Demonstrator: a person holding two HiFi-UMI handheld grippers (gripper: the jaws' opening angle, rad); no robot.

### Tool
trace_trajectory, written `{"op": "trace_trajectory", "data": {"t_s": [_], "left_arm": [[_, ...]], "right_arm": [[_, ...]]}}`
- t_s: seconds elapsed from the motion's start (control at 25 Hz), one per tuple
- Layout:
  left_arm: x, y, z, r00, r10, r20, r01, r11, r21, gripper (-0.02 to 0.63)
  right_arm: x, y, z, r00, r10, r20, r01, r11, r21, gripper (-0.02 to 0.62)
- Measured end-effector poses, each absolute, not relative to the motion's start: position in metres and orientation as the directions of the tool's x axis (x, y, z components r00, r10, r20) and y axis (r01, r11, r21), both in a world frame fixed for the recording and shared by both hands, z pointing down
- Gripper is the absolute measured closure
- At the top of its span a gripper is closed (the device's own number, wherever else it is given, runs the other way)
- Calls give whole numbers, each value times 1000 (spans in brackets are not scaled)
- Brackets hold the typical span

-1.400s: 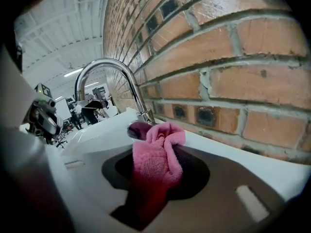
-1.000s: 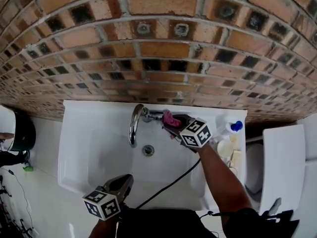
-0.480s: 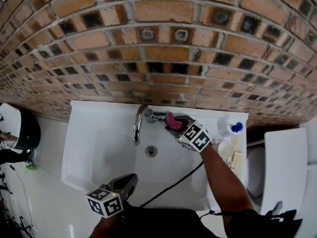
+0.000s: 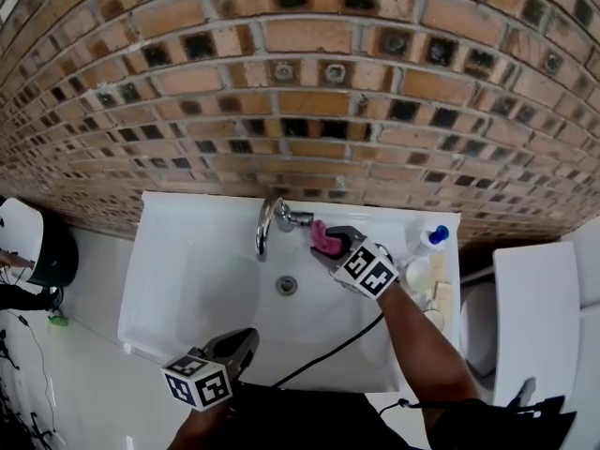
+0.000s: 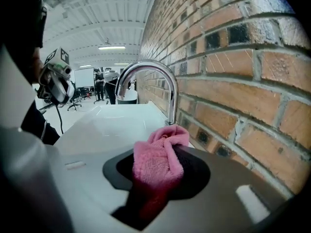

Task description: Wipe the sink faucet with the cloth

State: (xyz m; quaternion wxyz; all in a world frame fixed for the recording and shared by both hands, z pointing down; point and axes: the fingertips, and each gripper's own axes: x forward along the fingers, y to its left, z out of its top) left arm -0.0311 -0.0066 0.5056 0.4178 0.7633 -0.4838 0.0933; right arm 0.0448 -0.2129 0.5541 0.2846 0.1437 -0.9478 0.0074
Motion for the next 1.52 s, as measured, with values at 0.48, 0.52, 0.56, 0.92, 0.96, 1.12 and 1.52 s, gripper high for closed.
{"op": "trace_trajectory", "data": {"t_s": [0.48, 0.52, 0.56, 0.92, 0.96, 1.12, 1.52], "left_arm": [[-58, -11, 504, 628, -603, 491, -750, -301, 589, 603], [-61, -11, 504, 641, -590, 490, -742, -315, 592, 603], [-65, -10, 506, 653, -576, 492, -735, -326, 594, 603], [-117, -14, 527, 678, -504, 535, -724, -336, 603, 603], [-122, -17, 527, 677, -503, 538, -726, -336, 599, 603], [-133, -31, 529, 679, -497, 540, -725, -338, 601, 603], [-127, -38, 537, 700, -480, 529, -705, -341, 622, 603]], "right_arm": [[24, -183, 550, -816, -492, 303, -577, 659, -483, 469], [24, -188, 561, -797, -524, 300, -593, 585, -553, 469], [24, -192, 573, -779, -552, 296, -597, 509, -620, 469], [14, -245, 629, -642, -724, 253, -493, 137, -859, 469], [14, -250, 631, -631, -736, 247, -476, 116, -872, 469], [13, -265, 630, -602, -768, 217, -421, 75, -904, 469], [15, -263, 603, -569, -807, 158, -306, 29, -951, 469]]}}
